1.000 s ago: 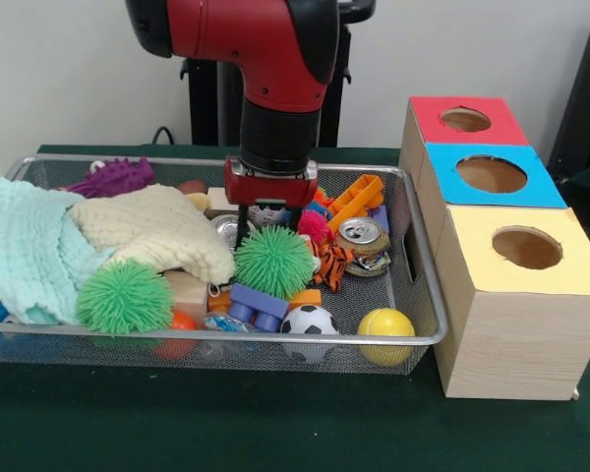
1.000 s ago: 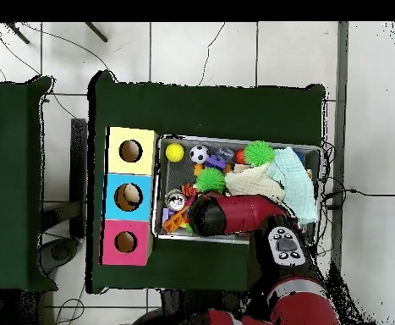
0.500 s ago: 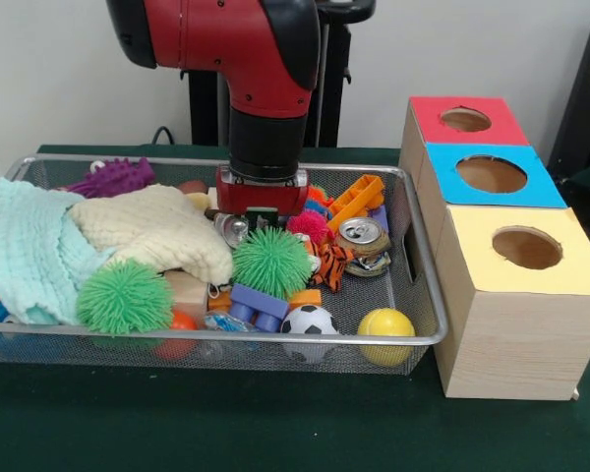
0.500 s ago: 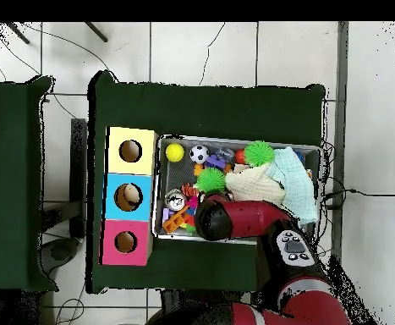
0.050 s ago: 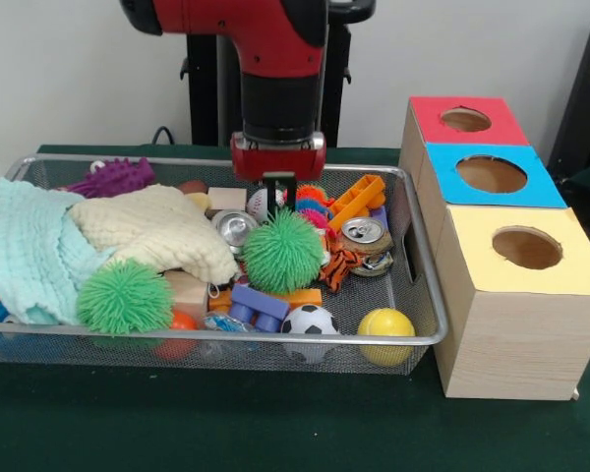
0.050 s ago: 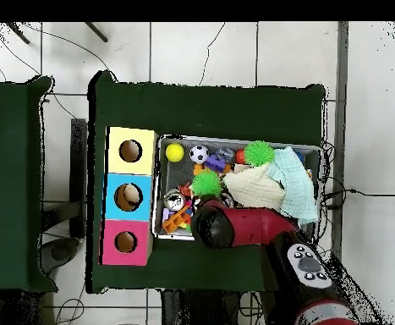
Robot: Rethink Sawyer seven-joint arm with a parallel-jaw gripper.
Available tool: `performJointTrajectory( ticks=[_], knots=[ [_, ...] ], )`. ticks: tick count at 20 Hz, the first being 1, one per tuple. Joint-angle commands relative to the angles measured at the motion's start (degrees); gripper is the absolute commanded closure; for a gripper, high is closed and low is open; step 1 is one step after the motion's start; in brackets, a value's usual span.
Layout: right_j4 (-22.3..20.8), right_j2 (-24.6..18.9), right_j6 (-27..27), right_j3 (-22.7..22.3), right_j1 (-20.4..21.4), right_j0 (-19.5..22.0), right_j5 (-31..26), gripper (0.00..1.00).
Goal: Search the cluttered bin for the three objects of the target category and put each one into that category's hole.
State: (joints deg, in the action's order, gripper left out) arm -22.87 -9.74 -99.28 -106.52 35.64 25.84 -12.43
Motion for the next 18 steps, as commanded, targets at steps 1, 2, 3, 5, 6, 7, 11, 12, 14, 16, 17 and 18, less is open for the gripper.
performJointTrajectory(
  ticks=[1,2,3,5,6,7,11,12,14,16,17,18],
  knots=[
    [6.9,-8.6,0.4,-7.7,15.5,1.7,-16.2,1.00],
    [7.5,-8.9,0.6,-8.1,16.7,1.9,-17.0,1.00],
    [7.8,-9.4,1.1,-8.2,17.3,2.3,-17.5,1.00],
    [8.0,-9.5,1.3,-8.5,18.0,2.4,-18.0,1.00],
    [7.9,-9.5,1.2,-8.7,18.2,2.3,-17.9,1.00],
    [7.8,-9.6,1.1,-8.8,18.1,2.5,-17.6,1.00],
    [4.8,-6.7,-0.3,-7.2,16.6,0.9,-16.8,1.00],
    [3.9,-6.0,-0.3,-6.5,16.1,0.7,-16.6,1.00],
    [1.9,-4.5,0.0,-5.4,15.3,0.4,-16.3,1.00],
    [-0.4,-2.5,0.4,-4.2,14.8,0.2,-16.5,1.00],
    [-1.5,-1.7,0.8,-3.6,14.5,0.3,-16.5,1.00],
    [-2.7,-1.0,1.3,-2.3,13.9,0.3,-17.0,1.00]
  ],
)
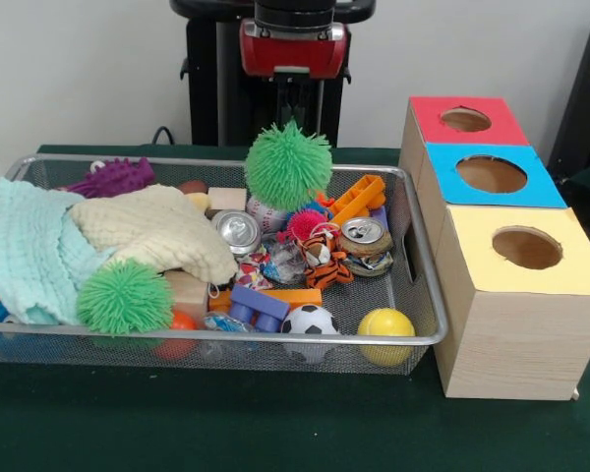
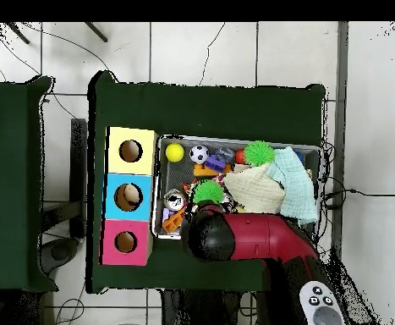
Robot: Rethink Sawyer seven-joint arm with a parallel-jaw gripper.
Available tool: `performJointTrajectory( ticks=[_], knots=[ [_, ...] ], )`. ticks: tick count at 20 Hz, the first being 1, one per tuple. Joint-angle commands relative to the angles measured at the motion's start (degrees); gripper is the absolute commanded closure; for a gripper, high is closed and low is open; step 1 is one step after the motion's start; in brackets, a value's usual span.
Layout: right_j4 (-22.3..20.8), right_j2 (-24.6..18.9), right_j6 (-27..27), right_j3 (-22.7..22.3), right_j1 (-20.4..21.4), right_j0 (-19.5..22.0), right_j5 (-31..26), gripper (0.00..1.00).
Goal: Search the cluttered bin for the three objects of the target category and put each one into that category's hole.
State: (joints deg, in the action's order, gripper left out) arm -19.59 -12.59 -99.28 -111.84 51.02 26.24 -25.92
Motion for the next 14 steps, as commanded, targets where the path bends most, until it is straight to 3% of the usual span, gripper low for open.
performJointTrajectory(
  ticks=[1,14],
  knots=[
    [-6.9,2.4,1.7,3.5,-1.8,0.2,-3.6,1.00],
    [-13.0,1.8,8.0,8.2,-1.0,6.5,-12.3,1.00]
  ],
)
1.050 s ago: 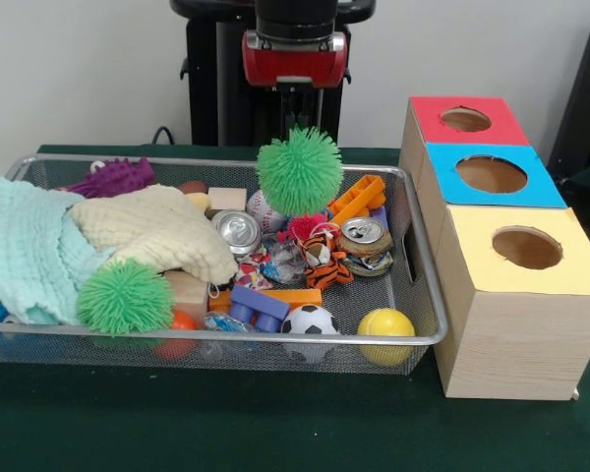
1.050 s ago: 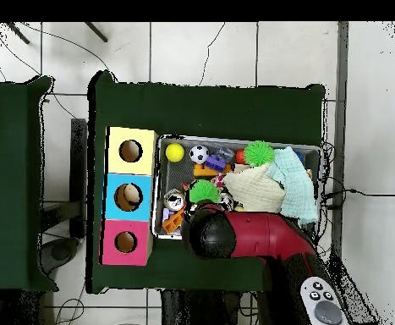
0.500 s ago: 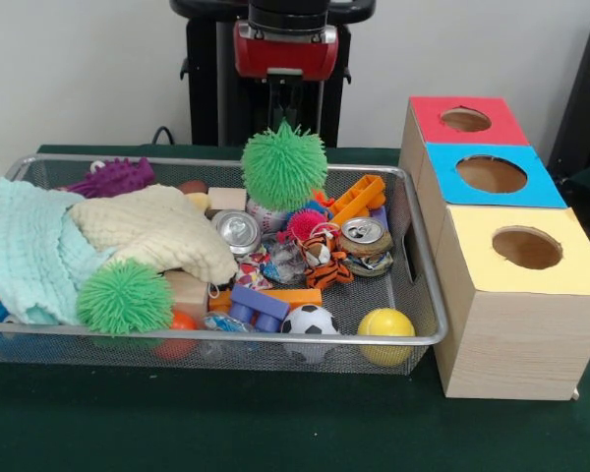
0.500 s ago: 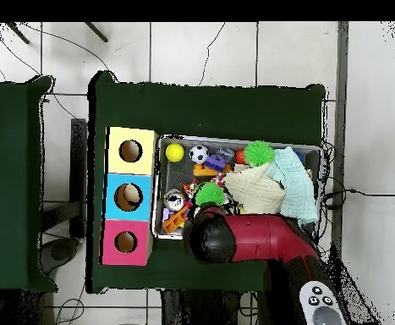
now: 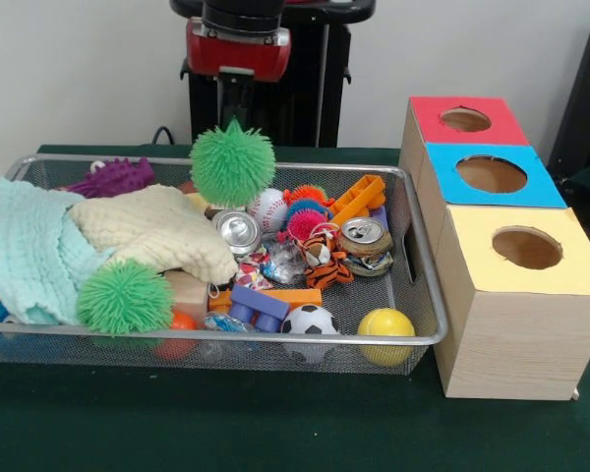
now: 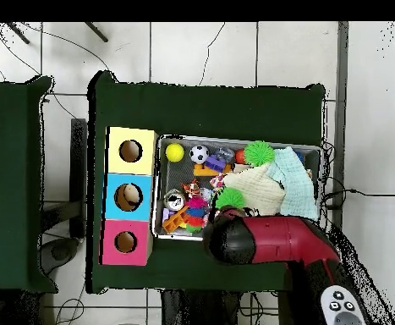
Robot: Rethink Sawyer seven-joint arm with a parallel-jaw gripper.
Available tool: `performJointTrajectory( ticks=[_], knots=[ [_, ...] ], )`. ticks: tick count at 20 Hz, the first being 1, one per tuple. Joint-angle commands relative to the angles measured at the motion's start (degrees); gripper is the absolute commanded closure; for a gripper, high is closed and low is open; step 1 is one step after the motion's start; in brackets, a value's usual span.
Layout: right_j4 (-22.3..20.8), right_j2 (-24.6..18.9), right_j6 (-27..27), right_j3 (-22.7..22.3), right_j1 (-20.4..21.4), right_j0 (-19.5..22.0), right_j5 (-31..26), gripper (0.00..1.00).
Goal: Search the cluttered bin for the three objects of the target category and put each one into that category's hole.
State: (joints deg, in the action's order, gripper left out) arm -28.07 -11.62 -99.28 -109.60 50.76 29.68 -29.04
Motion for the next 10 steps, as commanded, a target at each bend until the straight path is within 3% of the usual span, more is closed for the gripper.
performJointTrajectory(
  ticks=[1,7,8,10],
  knots=[
    [-4.8,0.5,8.3,6.1,-0.5,3.4,-9.7,1.00],
    [-5.5,-1.2,7.1,5.4,-0.4,4.6,-9.8,1.00],
    [-5.4,-1.5,6.7,5.3,-0.6,4.7,-9.7,0.00],
    [-5.5,-1.5,4.7,4.5,-1.6,4.3,-8.2,0.00]
  ],
)
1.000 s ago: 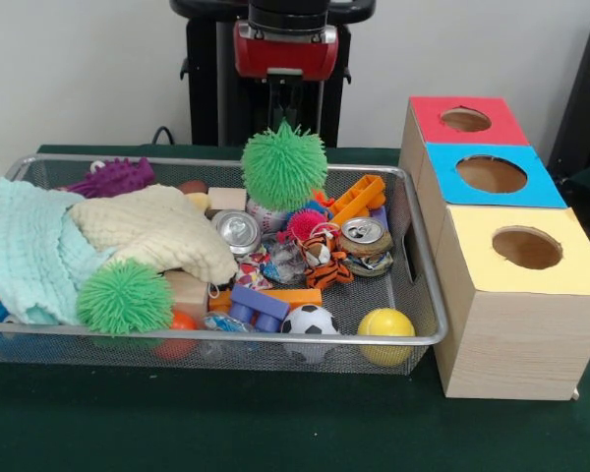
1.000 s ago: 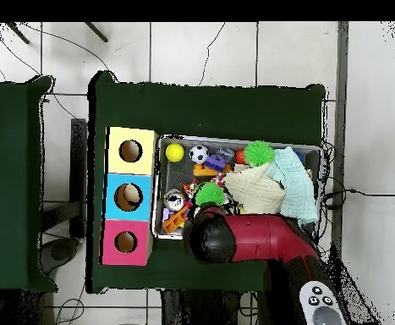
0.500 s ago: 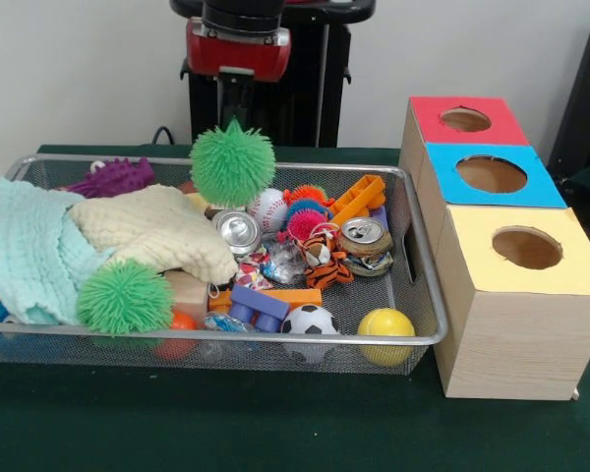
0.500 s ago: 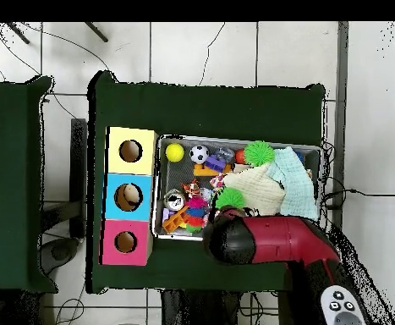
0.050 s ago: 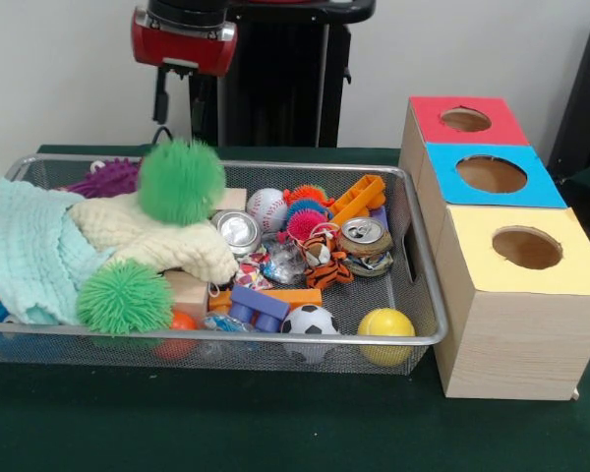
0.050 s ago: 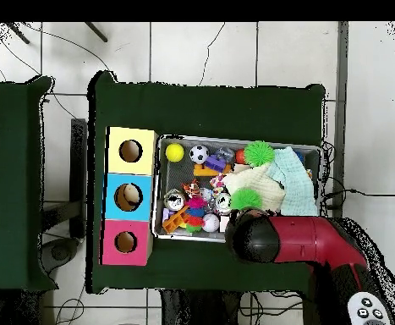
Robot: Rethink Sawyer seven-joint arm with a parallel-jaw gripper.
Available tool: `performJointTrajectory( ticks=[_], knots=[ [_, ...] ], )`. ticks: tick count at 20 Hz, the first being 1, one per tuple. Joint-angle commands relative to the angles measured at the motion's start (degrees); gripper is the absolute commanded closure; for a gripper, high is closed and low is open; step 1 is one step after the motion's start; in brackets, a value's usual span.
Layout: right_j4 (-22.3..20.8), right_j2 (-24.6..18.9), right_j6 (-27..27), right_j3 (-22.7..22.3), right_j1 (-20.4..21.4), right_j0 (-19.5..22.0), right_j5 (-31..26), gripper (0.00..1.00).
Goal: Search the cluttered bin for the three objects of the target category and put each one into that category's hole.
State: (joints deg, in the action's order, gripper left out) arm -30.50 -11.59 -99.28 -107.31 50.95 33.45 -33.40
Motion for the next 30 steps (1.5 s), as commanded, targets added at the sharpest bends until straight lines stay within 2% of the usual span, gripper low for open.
performJointTrajectory(
  ticks=[1,9,17,21,24,26,30],
  knots=[
    [-3.0,-1.6,4.0,1.7,-2.2,0.4,-3.5,0.00],
    [-0.4,-2.0,1.1,-0.7,-3.1,-0.6,-4.0,0.00],
    [7.6,-8.9,-0.5,-4.2,-1.9,1.1,1.4,0.00],
    [8.0,-11.3,-2.4,-5.5,-2.9,2.0,10.2,0.00],
    [8.3,-14.0,-4.8,-7.3,-5.8,3.6,19.2,0.00],
    [7.8,-14.5,-6.1,-7.5,-7.4,3.4,22.7,0.00],
    [5.3,-10.9,-7.3,-4.8,-11.0,0.6,27.7,0.00]
  ],
)
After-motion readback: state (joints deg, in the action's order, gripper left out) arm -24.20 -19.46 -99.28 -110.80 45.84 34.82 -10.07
